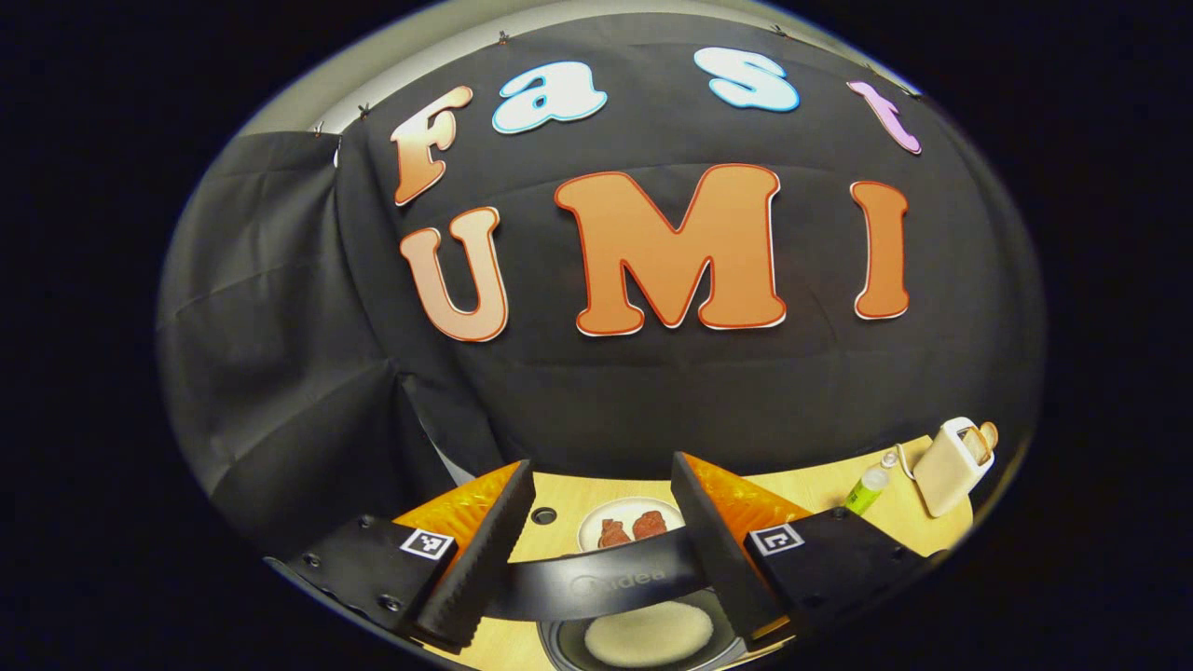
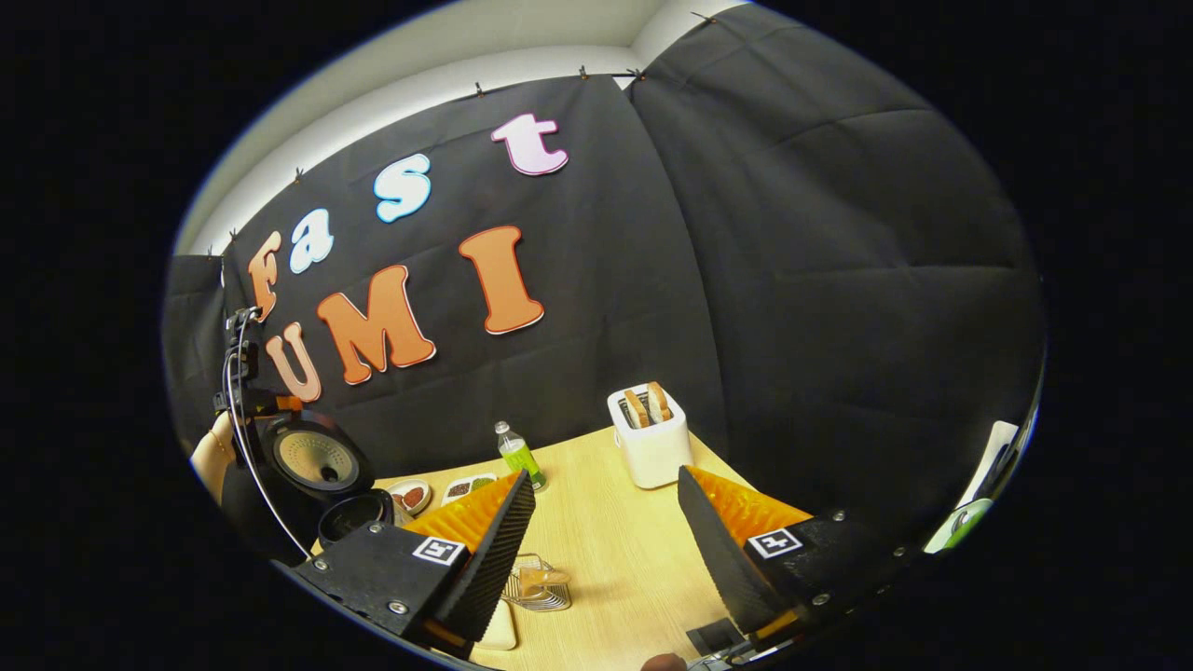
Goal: Close the left gripper, press the button to open the rice cooker; take a wooden spoon from the chopstick holder with the right hand, scoop a spoonful of rice and pour it into the rice cooker, then put the wooden spoon back into the chopstick holder.
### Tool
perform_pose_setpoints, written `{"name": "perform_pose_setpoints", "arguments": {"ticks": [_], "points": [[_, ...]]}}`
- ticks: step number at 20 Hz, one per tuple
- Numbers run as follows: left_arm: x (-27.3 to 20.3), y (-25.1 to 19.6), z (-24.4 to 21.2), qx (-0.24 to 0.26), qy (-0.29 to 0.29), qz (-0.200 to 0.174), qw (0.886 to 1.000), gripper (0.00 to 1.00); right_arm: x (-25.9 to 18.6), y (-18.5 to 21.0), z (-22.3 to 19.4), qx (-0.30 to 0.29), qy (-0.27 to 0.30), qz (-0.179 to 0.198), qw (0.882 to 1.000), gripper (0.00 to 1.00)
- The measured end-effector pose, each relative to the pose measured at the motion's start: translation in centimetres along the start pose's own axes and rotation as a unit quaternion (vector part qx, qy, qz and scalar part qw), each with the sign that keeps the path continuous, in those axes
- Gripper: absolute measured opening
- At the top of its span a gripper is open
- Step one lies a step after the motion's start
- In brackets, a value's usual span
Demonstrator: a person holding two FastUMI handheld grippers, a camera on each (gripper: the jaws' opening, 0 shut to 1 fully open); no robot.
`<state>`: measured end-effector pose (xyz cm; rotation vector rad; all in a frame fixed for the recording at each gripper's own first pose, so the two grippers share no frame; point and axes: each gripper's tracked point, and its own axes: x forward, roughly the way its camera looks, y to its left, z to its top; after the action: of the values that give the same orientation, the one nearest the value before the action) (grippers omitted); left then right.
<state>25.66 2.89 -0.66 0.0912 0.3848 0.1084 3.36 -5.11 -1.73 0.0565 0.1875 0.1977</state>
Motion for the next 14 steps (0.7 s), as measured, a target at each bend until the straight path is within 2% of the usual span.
{"name": "perform_pose_setpoints", "arguments": {"ticks": [2,5,6,7,8,9,10,12,13,14], "points": [[-1.7,-1.7,-2.8,-0.021,0.024,-0.027,0.999,1.00,0.1,1.1,0.2,0.003,0.003,0.013,1.000,0.95],[-4.0,-3.0,-7.6,-0.007,0.045,-0.040,0.998,0.96,0.4,2.2,0.0,-0.002,0.008,0.030,1.000,0.95],[-4.7,-3.3,-9.0,-0.005,0.047,-0.038,0.998,1.00,0.5,2.5,-0.1,-0.003,0.009,0.036,0.999,0.95],[-5.2,-3.7,-10.5,-0.010,0.053,-0.039,0.998,0.96,0.5,2.9,-0.1,-0.005,0.011,0.040,0.999,0.95],[-5.8,-4.1,-12.1,-0.017,0.060,-0.040,0.997,1.00,0.6,3.1,-0.2,-0.007,0.014,0.043,0.999,0.95],[-6.2,-4.2,-13.4,-0.029,0.066,-0.041,0.997,0.96,0.7,3.2,-0.4,-0.010,0.017,0.045,0.999,0.95],[-6.5,-4.4,-14.6,-0.044,0.068,-0.040,0.996,0.96,0.7,3.1,-0.5,-0.012,0.019,0.046,0.999,0.95],[-7.0,-4.3,-16.0,-0.063,0.062,-0.036,0.995,0.96,0.6,3.2,-0.8,-0.012,0.025,0.051,0.998,0.95],[-7.2,-4.4,-16.3,-0.063,0.053,-0.033,0.996,1.00,0.5,3.2,-1.0,-0.013,0.028,0.051,0.998,0.95],[-7.6,-4.5,-16.5,-0.060,0.041,-0.030,0.997,0.96,0.6,3.1,-1.2,-0.015,0.030,0.050,0.998,0.95]]}}
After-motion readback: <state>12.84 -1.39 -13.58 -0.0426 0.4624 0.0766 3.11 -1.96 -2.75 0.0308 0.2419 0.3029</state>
